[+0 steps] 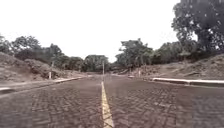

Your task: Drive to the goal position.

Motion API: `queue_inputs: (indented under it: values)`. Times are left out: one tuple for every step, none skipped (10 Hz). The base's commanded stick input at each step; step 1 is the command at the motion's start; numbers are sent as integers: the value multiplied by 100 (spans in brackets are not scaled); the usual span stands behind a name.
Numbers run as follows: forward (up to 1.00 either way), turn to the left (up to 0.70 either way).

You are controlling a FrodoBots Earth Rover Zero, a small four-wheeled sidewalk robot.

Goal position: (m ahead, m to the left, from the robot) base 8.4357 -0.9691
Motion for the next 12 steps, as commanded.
queue_inputs:
  values:
    - [100,0]
    - [100,0]
    - [100,0]
    - [100,0]
    - [100,0]
    - [100,0]
    - [100,0]
    - [100,0]
    - [100,0]
    - [100,0]
    - [100,0]
    - [100,0]
